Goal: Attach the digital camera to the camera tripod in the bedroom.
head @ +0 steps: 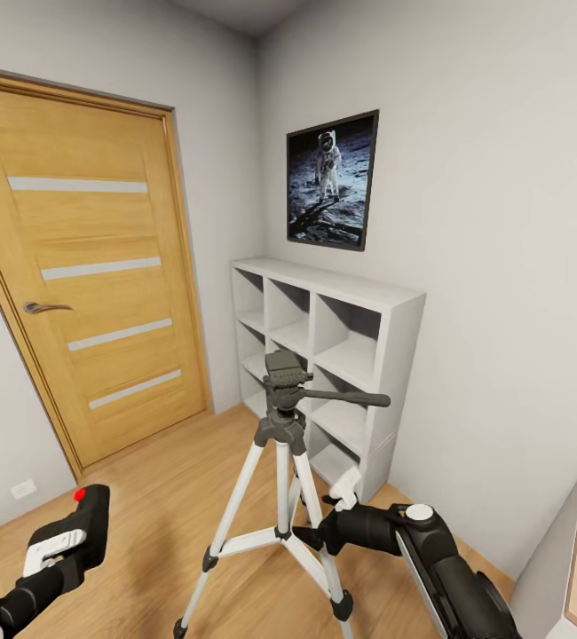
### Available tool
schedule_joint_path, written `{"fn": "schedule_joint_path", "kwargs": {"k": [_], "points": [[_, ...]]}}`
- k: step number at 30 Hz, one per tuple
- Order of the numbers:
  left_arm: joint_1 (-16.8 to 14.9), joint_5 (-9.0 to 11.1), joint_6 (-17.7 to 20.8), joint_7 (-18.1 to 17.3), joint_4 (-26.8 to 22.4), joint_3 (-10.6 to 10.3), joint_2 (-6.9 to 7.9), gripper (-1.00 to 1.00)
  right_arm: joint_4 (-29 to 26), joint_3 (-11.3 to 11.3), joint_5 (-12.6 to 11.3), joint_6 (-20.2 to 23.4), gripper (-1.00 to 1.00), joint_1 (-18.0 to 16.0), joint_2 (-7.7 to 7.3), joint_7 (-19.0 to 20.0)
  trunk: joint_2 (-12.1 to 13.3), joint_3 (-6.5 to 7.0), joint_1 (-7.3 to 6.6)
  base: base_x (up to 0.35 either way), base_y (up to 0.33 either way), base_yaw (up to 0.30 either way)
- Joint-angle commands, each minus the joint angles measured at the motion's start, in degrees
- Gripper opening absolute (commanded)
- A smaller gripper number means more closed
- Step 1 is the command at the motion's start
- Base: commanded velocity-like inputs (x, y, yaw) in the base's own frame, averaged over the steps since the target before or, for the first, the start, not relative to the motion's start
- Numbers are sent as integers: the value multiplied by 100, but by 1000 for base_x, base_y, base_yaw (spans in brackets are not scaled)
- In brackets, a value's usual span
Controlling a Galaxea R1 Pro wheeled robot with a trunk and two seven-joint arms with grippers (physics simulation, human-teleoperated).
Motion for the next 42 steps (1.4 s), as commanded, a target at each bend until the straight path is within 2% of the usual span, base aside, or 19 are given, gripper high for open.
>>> {"fn": "schedule_joint_path", "kwargs": {"k": [1, 2, 4, 10, 20, 27, 38, 42], "points": [[-2, 48, 20, -5, -2, -6, 5, -100, -6, 0, 47, 14, 100, -3, 0, 33, -5, -2, 2, 0, 0, 0], [-2, -81, 20, -34, -1, -3, 4, -100, 46, -3, 62, -30, 100, -13, 14, 25, -5, -2, 2, 0, 0, 0], [-2, -165, 21, -54, 0, -1, 3, -100, 133, -4, 70, -73, 100, -24, 23, -19, -5, -2, 2, 0, 0, 0], [-2, -275, 21, -82, 0, 1, 7, -100, 335, -10, 77, -369, 100, -49, 34, -275, -5, -2, 2, 0, 0, 0], [-2, -310, 18, -89, 1, 9, 10, -100, 482, -23, 83, -615, 100, -62, 31, -445, -5, -2, 2, 0, 0, 0], [-2, -313, 13, -92, 1, 4, 11, -100, 767, -14, 88, -937, 100, -110, 34, -732, -5, -2, 2, 0, 0, 0], [-2, -314, 0, -95, 1, 3, 11, -100, 1193, -8, 89, -1118, 100, -218, 39, -942, -5, -2, 2, 0, 0, 0], [-2, -317, -93, -121, 1, 2, 11, -100, 1438, -5, 89, -1328, 100, -301, 41, -1075, -5, -2, 2, 0, 0, 0]]}}
